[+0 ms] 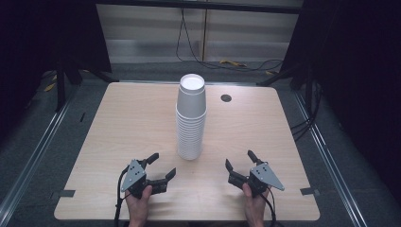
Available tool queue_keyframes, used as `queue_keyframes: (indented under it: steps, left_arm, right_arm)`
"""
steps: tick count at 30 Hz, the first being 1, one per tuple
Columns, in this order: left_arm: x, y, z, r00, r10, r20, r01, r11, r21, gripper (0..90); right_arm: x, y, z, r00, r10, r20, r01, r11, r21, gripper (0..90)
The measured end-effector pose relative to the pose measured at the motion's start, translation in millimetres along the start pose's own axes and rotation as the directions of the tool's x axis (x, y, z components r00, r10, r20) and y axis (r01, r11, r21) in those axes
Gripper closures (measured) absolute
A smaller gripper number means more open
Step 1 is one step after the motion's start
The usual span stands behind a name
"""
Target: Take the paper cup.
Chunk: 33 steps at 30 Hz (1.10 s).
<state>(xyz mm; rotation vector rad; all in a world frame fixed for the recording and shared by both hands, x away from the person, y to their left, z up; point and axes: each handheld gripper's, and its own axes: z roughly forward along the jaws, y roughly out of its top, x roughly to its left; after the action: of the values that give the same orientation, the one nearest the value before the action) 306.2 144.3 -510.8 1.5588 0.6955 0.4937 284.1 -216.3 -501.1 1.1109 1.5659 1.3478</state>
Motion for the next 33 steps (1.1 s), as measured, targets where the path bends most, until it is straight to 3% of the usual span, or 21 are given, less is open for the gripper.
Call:
queue_keyframes:
  steps: [11,18,23,27,28,33]
  left_arm:
    - [-0.6,-0.1,0.3,0.9999,-0.011,0.002,0.011,0.9999,-0.001,15.9]
    - [-0.8,-0.1,0.4,0.9999,-0.012,0.004,0.012,0.9999,-0.001,15.9]
    - [-0.9,-0.1,0.6,0.9999,-0.014,0.003,0.014,0.9999,-0.004,15.9]
    - [0.5,0.2,0.3,1.0,-0.004,0.008,0.004,1.0,0.002,15.9]
    - [0.4,0.2,0.3,1.0,-0.003,0.008,0.003,1.0,0.002,15.9]
    - [-0.1,0.2,0.8,0.9999,-0.006,0.016,0.006,1.0,0.002,15.9]
  right_arm:
    - [-1.5,0.8,2.5,0.9997,0.022,0.007,-0.022,1.0,0.019,12.8]
    - [1.3,1.8,4.0,0.9998,-0.003,0.021,0.002,0.999,0.048,12.9]
    - [-0.2,2.2,5.0,1.0,0.004,-0.007,-0.003,0.998,0.057,12.9]
    - [1.5,3.8,5.9,0.9983,0.027,-0.051,-0.023,0.997,0.079,12.9]
    - [1.5,5.1,6.0,0.9956,0.043,-0.084,-0.037,0.997,0.074,13.1]
    - [4.3,15.8,4.8,0.9915,0.04,-0.124,-0.033,0.997,0.063,13.2]
